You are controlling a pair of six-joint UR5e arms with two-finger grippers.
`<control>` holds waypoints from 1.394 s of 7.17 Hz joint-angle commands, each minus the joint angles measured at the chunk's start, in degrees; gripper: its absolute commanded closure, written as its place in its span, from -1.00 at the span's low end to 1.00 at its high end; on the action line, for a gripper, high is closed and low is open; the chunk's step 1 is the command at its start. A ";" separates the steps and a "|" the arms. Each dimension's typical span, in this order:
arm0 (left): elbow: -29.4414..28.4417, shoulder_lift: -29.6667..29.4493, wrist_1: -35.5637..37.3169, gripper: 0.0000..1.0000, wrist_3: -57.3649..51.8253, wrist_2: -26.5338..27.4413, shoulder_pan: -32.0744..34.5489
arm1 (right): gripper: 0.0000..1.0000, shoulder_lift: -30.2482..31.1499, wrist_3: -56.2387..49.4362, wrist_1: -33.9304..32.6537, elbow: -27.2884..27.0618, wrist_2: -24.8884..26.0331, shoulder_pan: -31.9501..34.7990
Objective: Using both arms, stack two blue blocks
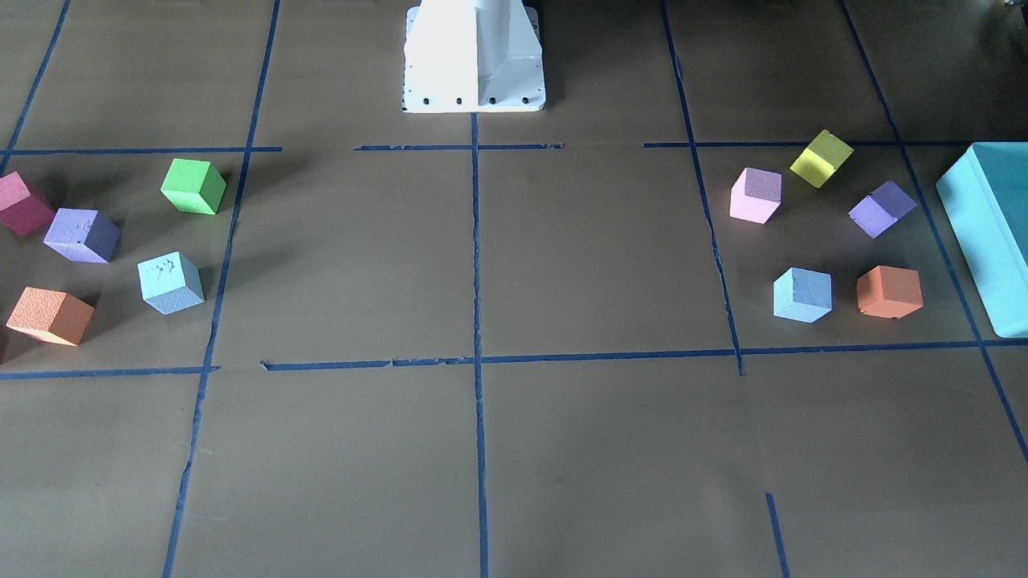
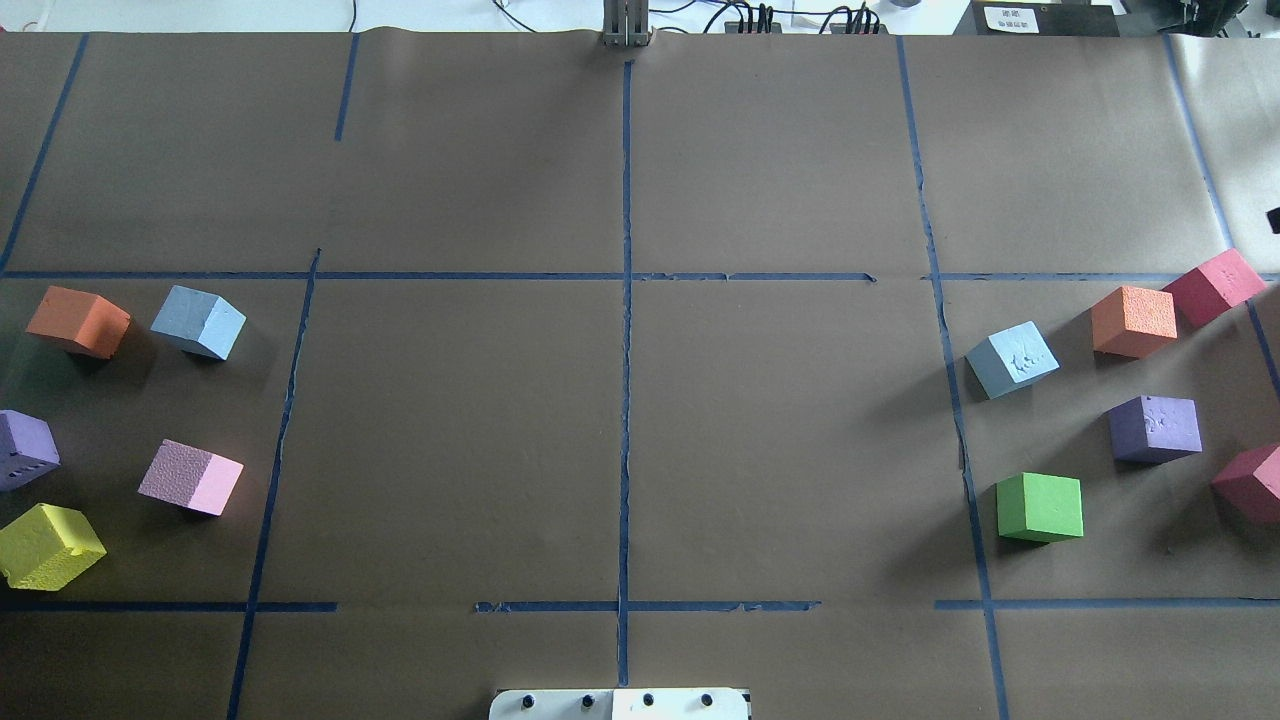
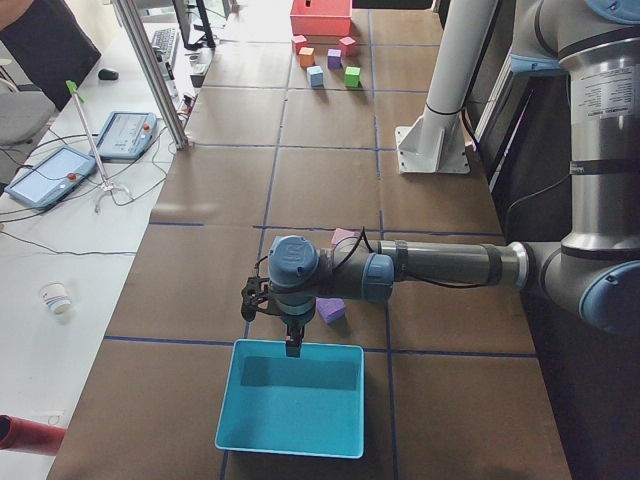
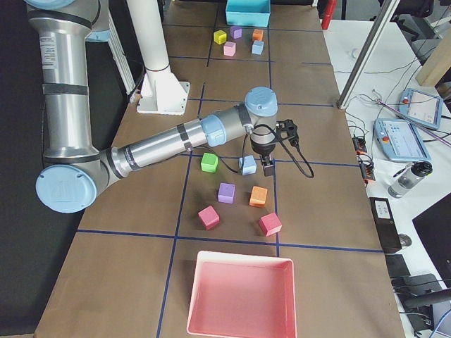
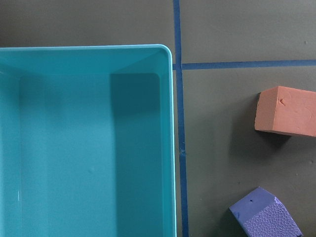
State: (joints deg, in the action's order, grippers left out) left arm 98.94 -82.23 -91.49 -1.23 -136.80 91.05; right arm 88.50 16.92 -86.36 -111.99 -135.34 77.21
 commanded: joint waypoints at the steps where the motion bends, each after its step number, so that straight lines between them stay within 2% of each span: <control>1: 0.02 -0.12 0.00 -1.00 0.00 0.04 0.00 | -0.99 -0.44 17.04 11.60 -0.16 7.76 -12.12; 3: -0.07 -0.12 0.00 -1.00 0.00 0.13 0.00 | -0.99 -0.96 18.42 12.88 0.54 14.46 -21.01; 4: -0.07 -0.12 0.00 -1.00 0.00 0.04 0.00 | -0.99 -0.96 17.89 12.88 1.94 15.53 -22.97; 6: 0.02 -0.12 0.00 -1.00 0.00 0.04 0.00 | -0.99 -1.14 17.89 12.97 4.92 17.03 -25.78; 10: 0.02 -0.91 0.44 -1.00 0.00 0.04 0.00 | -0.99 -3.68 17.72 12.88 10.37 16.86 -28.69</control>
State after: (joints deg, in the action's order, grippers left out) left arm 98.94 -82.89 -91.19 -1.23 -136.76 91.05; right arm 85.86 34.92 -73.47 -103.87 -118.45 49.22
